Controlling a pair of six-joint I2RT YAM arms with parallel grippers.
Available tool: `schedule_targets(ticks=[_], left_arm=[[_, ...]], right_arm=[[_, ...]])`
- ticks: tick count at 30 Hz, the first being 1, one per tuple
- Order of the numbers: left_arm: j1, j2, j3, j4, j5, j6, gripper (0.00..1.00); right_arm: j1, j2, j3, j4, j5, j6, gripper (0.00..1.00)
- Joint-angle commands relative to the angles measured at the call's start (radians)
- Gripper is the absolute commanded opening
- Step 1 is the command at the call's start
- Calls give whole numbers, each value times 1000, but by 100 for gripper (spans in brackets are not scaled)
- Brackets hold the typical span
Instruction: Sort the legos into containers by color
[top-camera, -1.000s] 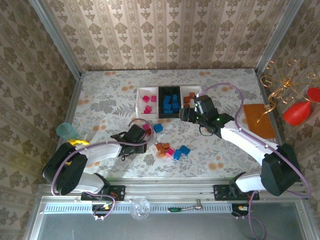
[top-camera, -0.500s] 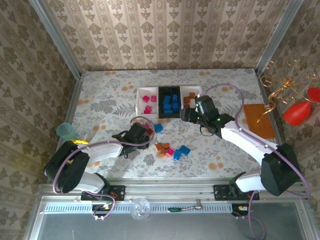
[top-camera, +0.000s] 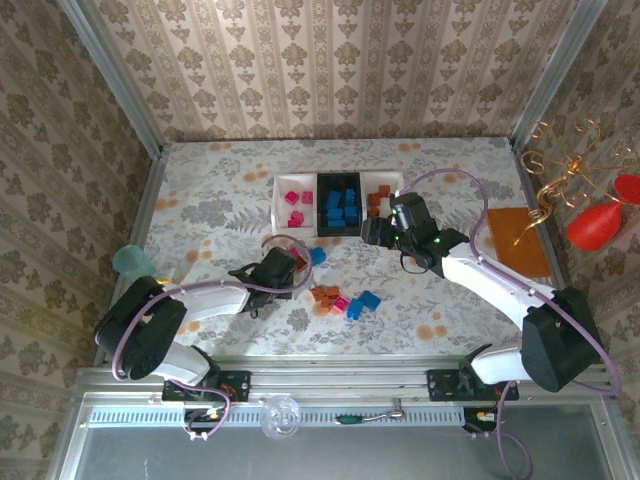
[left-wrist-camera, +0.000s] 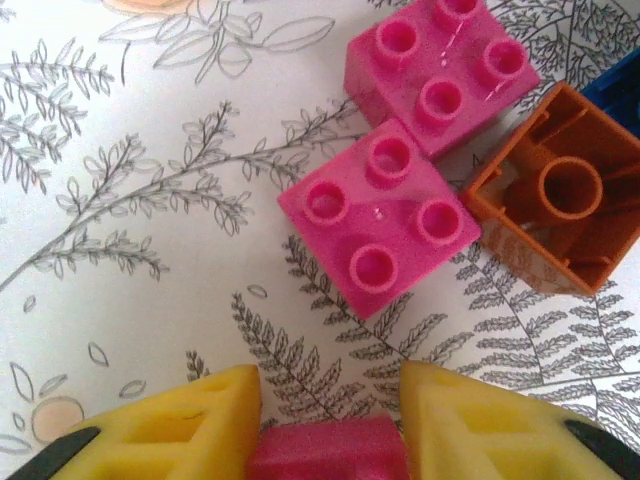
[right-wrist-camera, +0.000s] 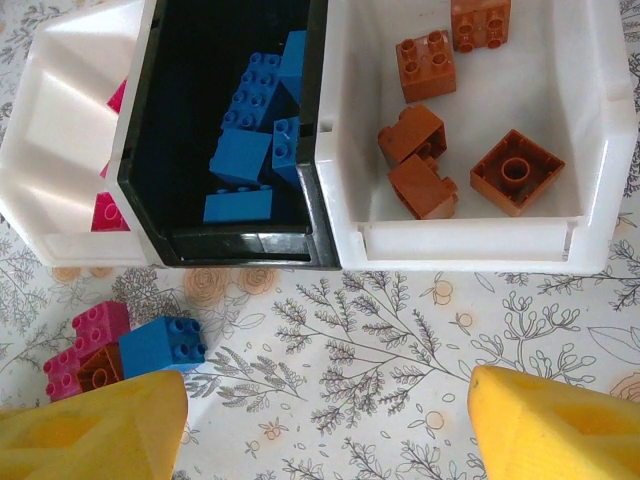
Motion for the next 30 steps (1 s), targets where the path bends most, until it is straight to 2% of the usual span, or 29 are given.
schedule_targets(ticks=[1, 10, 14, 20, 26, 30], left_arm=[[-28, -30, -17, -60, 1, -27, 40], [-40, -160, 61, -135, 12, -11, 36], [21, -160, 186, -156, 19, 54, 36], [175, 35, 436, -113, 88, 145, 36], [231, 296, 721, -162, 79, 221, 39], [254, 389, 834, -196, 95, 218, 50]], right_arm=[[-6, -16, -7, 12, 0, 8, 76], [-6, -28, -10, 5, 9, 8, 76], [-8, -32, -13, 6, 13, 12, 76], [-7, -28, -23, -3, 10, 22, 76], [-6, -59, -50, -31, 9, 25, 76], [-6, -94, -75, -41, -10, 31, 76]])
